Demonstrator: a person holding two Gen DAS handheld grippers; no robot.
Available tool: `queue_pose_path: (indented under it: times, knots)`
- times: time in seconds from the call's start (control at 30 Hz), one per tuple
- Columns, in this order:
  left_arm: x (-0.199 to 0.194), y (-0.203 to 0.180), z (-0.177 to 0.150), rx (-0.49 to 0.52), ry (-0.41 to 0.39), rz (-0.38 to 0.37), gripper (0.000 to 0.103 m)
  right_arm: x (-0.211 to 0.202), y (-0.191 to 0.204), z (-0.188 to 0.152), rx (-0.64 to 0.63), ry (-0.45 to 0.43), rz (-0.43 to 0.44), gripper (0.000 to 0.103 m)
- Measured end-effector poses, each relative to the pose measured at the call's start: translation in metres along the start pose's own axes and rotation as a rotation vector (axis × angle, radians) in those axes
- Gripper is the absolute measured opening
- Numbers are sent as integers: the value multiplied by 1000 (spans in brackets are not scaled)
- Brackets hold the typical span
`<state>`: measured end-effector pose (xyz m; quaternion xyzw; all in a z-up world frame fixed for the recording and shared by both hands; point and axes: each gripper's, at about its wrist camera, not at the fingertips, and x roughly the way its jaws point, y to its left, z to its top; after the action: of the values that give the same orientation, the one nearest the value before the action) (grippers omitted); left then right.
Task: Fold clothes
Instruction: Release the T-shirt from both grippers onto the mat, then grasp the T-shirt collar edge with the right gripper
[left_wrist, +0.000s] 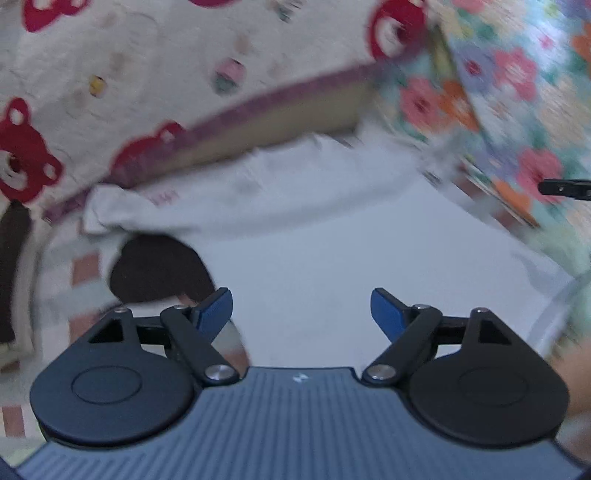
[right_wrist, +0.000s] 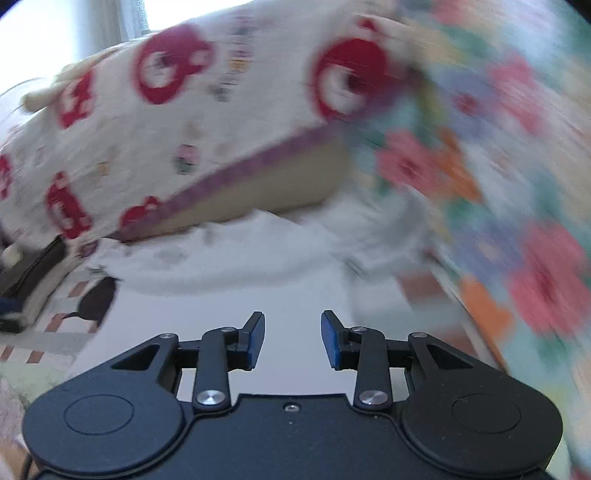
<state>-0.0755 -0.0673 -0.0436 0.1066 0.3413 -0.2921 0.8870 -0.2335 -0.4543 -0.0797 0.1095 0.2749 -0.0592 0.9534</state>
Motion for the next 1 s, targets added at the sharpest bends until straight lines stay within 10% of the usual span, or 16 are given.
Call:
queue_pose_path:
  times: [0.2,0.3,0.37,0.5,0.7,1.0]
  knots:
    - [44,31,29,-82,-48,53,78,77,70,84,-235,-44,168,58]
    - [70,49,50,-152,-8,42,57,116,99,124,-324,-24,179,59]
    - [89,61,61,-191,47,15,22,146,105,148,-323,10,172,59]
    - [122,81,74,-263,71,-62,22,208,118,194,-322,79,157,55]
    - [178,96,88,-101,55,64,23,303,104,180,-223,222,117,4]
    - [261,133,124,-148,50,-5,28,383,58,160,-38,421,58,12]
